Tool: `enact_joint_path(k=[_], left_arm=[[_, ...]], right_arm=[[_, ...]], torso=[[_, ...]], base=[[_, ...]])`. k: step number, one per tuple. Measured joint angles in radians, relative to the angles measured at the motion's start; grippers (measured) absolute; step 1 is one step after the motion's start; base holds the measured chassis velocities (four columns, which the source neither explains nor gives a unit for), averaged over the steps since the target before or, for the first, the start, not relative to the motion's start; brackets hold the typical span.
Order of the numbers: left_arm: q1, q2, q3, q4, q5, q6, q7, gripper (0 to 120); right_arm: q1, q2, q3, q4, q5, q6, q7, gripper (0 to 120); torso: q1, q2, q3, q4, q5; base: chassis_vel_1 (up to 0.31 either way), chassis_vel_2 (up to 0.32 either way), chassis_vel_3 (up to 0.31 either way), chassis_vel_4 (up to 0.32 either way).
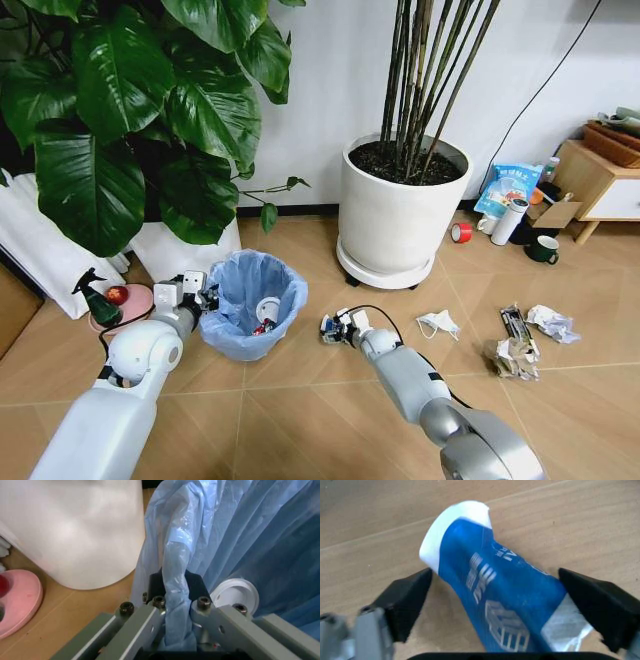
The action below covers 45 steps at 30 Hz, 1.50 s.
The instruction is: Pick up the trash bin and place the garbage on the floor into it.
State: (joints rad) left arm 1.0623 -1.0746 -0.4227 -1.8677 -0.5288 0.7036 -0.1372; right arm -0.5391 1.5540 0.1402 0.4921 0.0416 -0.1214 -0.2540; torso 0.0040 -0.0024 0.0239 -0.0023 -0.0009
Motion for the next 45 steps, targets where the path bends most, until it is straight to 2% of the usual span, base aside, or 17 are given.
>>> enact_joint_path(k=[5, 7, 10, 11, 14, 15, 18, 19, 21, 24, 27, 32, 39, 41, 42, 45], left_arm=[[0.000, -0.003, 0.000, -0.001, 0.000, 0.000, 0.000, 0], [0.000, -0.003, 0.000, -0.001, 0.000, 0.000, 0.000, 0], [0.000, -0.005, 0.001, -0.004, 0.001, 0.000, 0.000, 0], [0.000, -0.005, 0.001, -0.004, 0.001, 0.000, 0.000, 0], [0.003, -0.005, 0.001, -0.009, 0.002, 0.000, 0.000, 0], [0.003, -0.005, 0.001, -0.009, 0.002, 0.000, 0.000, 0], [0.009, -0.005, -0.001, -0.014, 0.003, 0.000, -0.001, 0], [0.009, -0.005, -0.001, -0.014, 0.003, 0.000, -0.001, 0], [0.013, -0.005, -0.001, -0.018, 0.004, 0.000, -0.002, 0], [0.015, -0.005, -0.001, -0.020, 0.005, 0.000, -0.003, 0], [0.020, -0.006, -0.001, -0.023, 0.005, 0.000, -0.005, 0], [0.024, -0.006, -0.004, -0.024, 0.006, 0.000, -0.005, 0], [0.029, -0.001, -0.004, -0.022, 0.005, 0.002, -0.004, 0], [0.029, -0.001, -0.004, -0.022, 0.005, 0.002, -0.004, 0], [0.030, 0.003, -0.004, -0.020, 0.003, 0.002, -0.003, 0], [0.030, 0.006, -0.003, -0.011, 0.001, 0.002, 0.000, 0]], right_arm=[[-0.006, 0.001, 0.012, 0.008, -0.005, -0.006, 0.001, 68], [-0.008, 0.001, 0.012, 0.010, -0.005, -0.007, 0.001, 65], [-0.012, -0.002, 0.013, 0.018, -0.008, -0.010, 0.001, 50], [-0.012, -0.002, 0.013, 0.018, -0.008, -0.010, 0.001, 50], [-0.018, -0.006, 0.013, 0.024, -0.010, -0.013, 0.003, 34], [-0.018, -0.006, 0.013, 0.024, -0.010, -0.013, 0.003, 34], [-0.028, -0.015, 0.015, 0.037, -0.009, -0.018, 0.005, 22], [-0.028, -0.015, 0.015, 0.037, -0.009, -0.018, 0.005, 22], [-0.036, -0.024, 0.015, 0.054, -0.007, -0.023, 0.007, 15], [-0.044, -0.032, 0.016, 0.072, -0.002, -0.029, 0.011, 10], [-0.063, -0.054, 0.015, 0.130, 0.022, -0.051, 0.016, 1], [-0.090, -0.082, -0.005, 0.209, 0.069, -0.071, 0.024, 0], [-0.138, -0.138, -0.025, 0.467, 0.172, -0.121, 0.038, 0], [-0.138, -0.139, -0.025, 0.473, 0.175, -0.122, 0.038, 0], [-0.141, -0.150, -0.026, 0.536, 0.201, -0.130, 0.040, 0], [-0.140, -0.162, -0.022, 0.611, 0.220, -0.128, 0.045, 0]], torso=[[0.000, 0.000, 0.000, 0.0000, 0.0000], [0.000, 0.000, 0.000, 0.0000, 0.0000], [0.000, 0.000, 0.000, 0.0002, 0.0002], [0.000, 0.000, 0.000, 0.0002, 0.0002], [0.000, 0.000, 0.000, 0.0003, 0.0003], [0.000, 0.000, 0.000, 0.0003, 0.0003], [0.000, 0.000, 0.000, 0.0003, 0.0003], [0.000, 0.000, 0.000, 0.0003, 0.0003], [0.000, 0.000, 0.000, 0.0002, 0.0003], [0.000, 0.000, 0.000, 0.0002, 0.0003], [0.000, 0.000, 0.000, -0.0001, 0.0001], [0.000, 0.000, 0.000, -0.0003, 0.0002], [0.000, 0.000, 0.000, 0.0000, 0.0000], [0.000, 0.000, 0.000, 0.0000, 0.0000], [0.000, 0.000, 0.000, 0.0000, 0.0002], [0.000, 0.000, 0.000, 0.0000, 0.0002]], base=[[0.000, 0.000, 0.000, 0.000], [0.000, 0.000, 0.000, 0.000], [0.000, 0.000, 0.000, 0.000], [0.000, 0.000, 0.000, 0.000], [0.000, 0.000, 0.000, 0.000], [0.000, 0.000, 0.000, 0.000], [0.000, 0.000, 0.000, 0.000], [0.000, 0.000, 0.000, 0.000], [0.000, 0.000, 0.000, 0.000], [0.000, 0.000, 0.000, 0.000], [0.000, 0.000, 0.000, 0.000], [0.000, 0.000, 0.000, 0.000], [0.000, 0.000, 0.000, 0.000], [0.000, 0.000, 0.000, 0.000], [0.000, 0.000, 0.000, 0.000], [0.000, 0.000, 0.000, 0.000]])
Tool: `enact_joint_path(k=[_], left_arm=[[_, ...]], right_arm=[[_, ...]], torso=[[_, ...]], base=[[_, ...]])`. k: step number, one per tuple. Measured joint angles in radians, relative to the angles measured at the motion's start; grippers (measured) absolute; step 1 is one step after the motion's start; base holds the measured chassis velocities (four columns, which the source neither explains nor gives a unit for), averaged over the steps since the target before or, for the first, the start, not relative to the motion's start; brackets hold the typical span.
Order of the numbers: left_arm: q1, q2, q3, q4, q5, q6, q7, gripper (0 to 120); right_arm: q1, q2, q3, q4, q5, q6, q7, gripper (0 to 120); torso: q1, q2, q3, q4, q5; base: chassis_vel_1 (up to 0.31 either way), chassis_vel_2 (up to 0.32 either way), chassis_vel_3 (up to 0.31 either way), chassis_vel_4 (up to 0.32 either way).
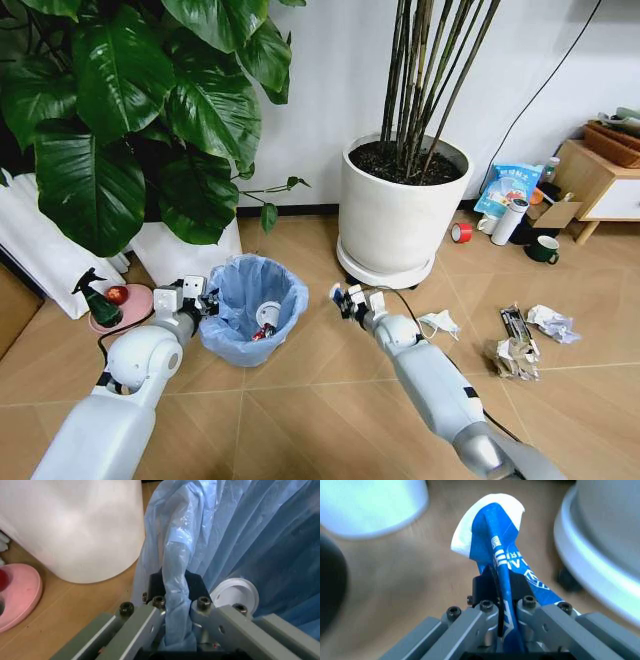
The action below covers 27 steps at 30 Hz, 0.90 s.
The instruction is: Pick up the trash bin and place the garbage on the floor into it.
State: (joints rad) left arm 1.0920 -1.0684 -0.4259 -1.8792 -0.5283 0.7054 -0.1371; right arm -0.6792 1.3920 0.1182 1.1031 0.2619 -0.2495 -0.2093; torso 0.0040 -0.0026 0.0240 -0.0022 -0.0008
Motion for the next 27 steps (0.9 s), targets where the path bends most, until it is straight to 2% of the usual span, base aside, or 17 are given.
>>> enact_joint_path(k=[1, 5, 7, 11, 19, 24, 27], left_arm=[[0.000, 0.000, 0.000, 0.000, 0.000, 0.000, 0.000, 0], [-0.001, 0.002, 0.003, 0.017, -0.003, 0.000, 0.011, 0], [-0.002, 0.002, 0.003, 0.019, -0.003, 0.000, 0.012, 0], [-0.018, -0.001, 0.022, 0.040, -0.005, 0.000, 0.018, 0], [-0.070, -0.016, 0.072, 0.089, -0.005, 0.000, 0.016, 0], [-0.127, -0.029, 0.114, 0.119, -0.013, 0.003, 0.005, 0], [-0.145, -0.031, 0.127, 0.121, -0.039, 0.010, -0.011, 0]], right_arm=[[0.000, 0.000, 0.000, 0.000, 0.000, 0.000, 0.000, 0], [0.007, -0.031, -0.006, 0.184, 0.102, -0.037, 0.020, 0], [0.008, -0.034, -0.009, 0.208, 0.117, -0.043, 0.022, 0], [0.024, -0.052, -0.031, 0.353, 0.211, -0.087, 0.046, 0], [0.067, -0.042, -0.097, 0.477, 0.303, -0.140, 0.082, 0], [0.068, -0.047, -0.212, 0.522, 0.322, -0.153, 0.090, 0], [0.053, -0.055, -0.242, 0.528, 0.316, -0.154, 0.084, 0]], torso=[[0.000, 0.000, 0.000, 0.0000, 0.0000], [0.000, 0.000, 0.000, 0.0001, -0.0002], [0.000, 0.000, 0.000, 0.0000, -0.0001], [0.000, 0.000, 0.000, 0.0001, -0.0001], [0.000, 0.000, 0.000, 0.0000, -0.0003], [0.000, 0.000, 0.000, 0.0001, -0.0002], [0.000, 0.000, 0.000, 0.0000, 0.0000]], base=[[0.000, 0.000, 0.000, 0.000], [0.000, 0.000, 0.000, 0.000], [0.000, 0.000, 0.000, 0.000], [0.000, 0.000, 0.000, 0.000], [0.000, 0.000, 0.000, 0.000], [0.000, 0.000, 0.000, 0.000], [0.000, 0.000, 0.000, 0.000]])
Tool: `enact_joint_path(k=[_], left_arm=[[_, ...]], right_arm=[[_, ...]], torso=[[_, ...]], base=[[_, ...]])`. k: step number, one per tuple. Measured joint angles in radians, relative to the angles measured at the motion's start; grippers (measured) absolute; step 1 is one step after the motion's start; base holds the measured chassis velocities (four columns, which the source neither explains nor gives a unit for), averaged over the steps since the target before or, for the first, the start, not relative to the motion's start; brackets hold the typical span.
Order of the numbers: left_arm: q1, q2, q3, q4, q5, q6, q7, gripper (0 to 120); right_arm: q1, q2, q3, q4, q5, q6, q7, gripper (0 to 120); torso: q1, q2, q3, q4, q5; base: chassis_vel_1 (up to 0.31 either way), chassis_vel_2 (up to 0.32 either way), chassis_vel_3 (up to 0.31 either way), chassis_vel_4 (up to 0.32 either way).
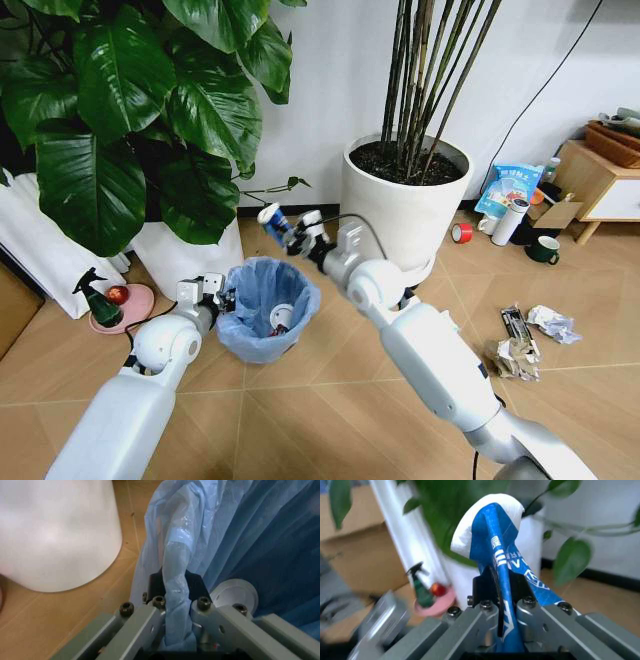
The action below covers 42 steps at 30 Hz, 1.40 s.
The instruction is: Pick up the trash bin and place the garbage on the floor into it.
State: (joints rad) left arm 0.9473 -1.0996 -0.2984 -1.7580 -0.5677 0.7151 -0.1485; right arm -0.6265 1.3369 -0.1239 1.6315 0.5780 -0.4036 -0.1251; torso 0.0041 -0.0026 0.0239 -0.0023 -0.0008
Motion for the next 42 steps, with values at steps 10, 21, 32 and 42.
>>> enact_joint_path(k=[10, 21, 32, 42], left_arm=[[-0.002, -0.003, -0.002, 0.007, -0.010, 0.003, -0.025, 0], [-0.005, -0.008, -0.012, 0.005, -0.008, 0.003, -0.027, 0], [0.022, 0.007, -0.065, -0.002, -0.008, 0.002, -0.015, 0], [0.090, 0.014, -0.113, -0.052, 0.009, -0.004, 0.006, 0]], right_arm=[[-0.028, -0.009, -0.023, 0.000, -0.014, -0.013, 0.014, 20], [-0.031, -0.007, -0.016, 0.007, -0.009, -0.017, 0.022, 61], [-0.054, -0.033, 0.120, 0.104, 0.002, -0.052, 0.084, 99], [-0.276, -0.149, 0.305, 0.192, -0.034, -0.088, 0.124, 100]], torso=[[0.000, 0.000, 0.000, 0.0001, 0.0000], [0.000, 0.000, 0.000, 0.0000, -0.0001], [0.000, 0.000, 0.000, 0.0002, 0.0000], [0.000, 0.000, 0.000, -0.0003, 0.0003]], base=[[0.000, 0.000, 0.000, 0.000], [0.000, 0.000, 0.000, 0.000], [0.000, 0.000, 0.000, 0.000], [0.000, 0.000, 0.000, 0.000]])
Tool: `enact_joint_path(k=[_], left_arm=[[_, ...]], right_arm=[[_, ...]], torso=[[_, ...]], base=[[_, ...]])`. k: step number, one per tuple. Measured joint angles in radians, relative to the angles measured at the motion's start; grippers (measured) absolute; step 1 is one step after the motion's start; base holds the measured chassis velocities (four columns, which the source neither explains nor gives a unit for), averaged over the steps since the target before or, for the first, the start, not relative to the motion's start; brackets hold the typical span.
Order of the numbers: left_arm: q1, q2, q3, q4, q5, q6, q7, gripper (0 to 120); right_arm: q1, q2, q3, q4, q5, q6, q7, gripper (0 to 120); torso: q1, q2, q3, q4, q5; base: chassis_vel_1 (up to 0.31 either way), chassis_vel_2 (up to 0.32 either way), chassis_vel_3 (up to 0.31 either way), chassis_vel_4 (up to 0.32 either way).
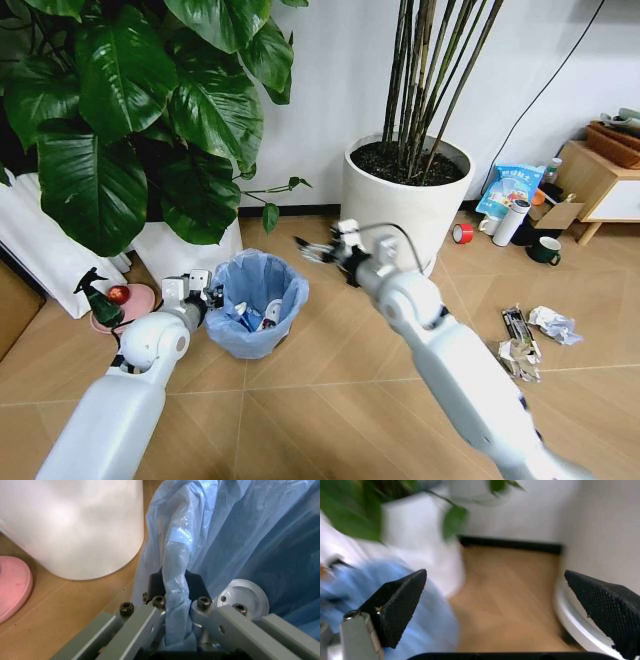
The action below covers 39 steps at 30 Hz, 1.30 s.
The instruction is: Pick up the trash bin and place the garbage on the floor into it.
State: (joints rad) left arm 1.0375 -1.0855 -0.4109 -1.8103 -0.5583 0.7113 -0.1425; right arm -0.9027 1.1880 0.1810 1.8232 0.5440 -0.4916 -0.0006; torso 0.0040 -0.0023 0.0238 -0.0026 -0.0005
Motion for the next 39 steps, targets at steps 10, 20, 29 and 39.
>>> enact_joint_path(k=[10, 20, 29, 39], left_arm=[[0.112, 0.000, -0.047, -0.082, 0.048, -0.007, 0.018, 0], [0.136, -0.004, -0.056, -0.106, 0.054, -0.008, 0.017, 0], [0.159, -0.007, -0.061, -0.130, 0.062, -0.008, 0.012, 0], [0.178, -0.004, -0.077, -0.143, 0.064, -0.012, 0.014, 0]], right_arm=[[-0.180, -0.047, 0.164, 0.041, -0.085, 0.030, -0.025, 100], [-0.247, -0.042, 0.208, 0.046, -0.101, 0.046, -0.033, 100], [-0.248, -0.029, 0.203, 0.038, -0.103, 0.055, -0.039, 100], [-0.227, -0.012, 0.179, 0.022, -0.105, 0.058, -0.037, 100]], torso=[[0.000, 0.000, 0.000, 0.0005, -0.0003], [0.000, 0.000, 0.000, 0.0003, -0.0004], [0.000, 0.000, 0.000, 0.0004, -0.0004], [0.000, 0.000, 0.000, 0.0003, -0.0003]], base=[[0.000, 0.000, 0.000, 0.000], [0.000, 0.000, 0.000, 0.000], [-0.001, -0.037, 0.014, 0.049], [-0.080, -0.098, 0.067, 0.095]])
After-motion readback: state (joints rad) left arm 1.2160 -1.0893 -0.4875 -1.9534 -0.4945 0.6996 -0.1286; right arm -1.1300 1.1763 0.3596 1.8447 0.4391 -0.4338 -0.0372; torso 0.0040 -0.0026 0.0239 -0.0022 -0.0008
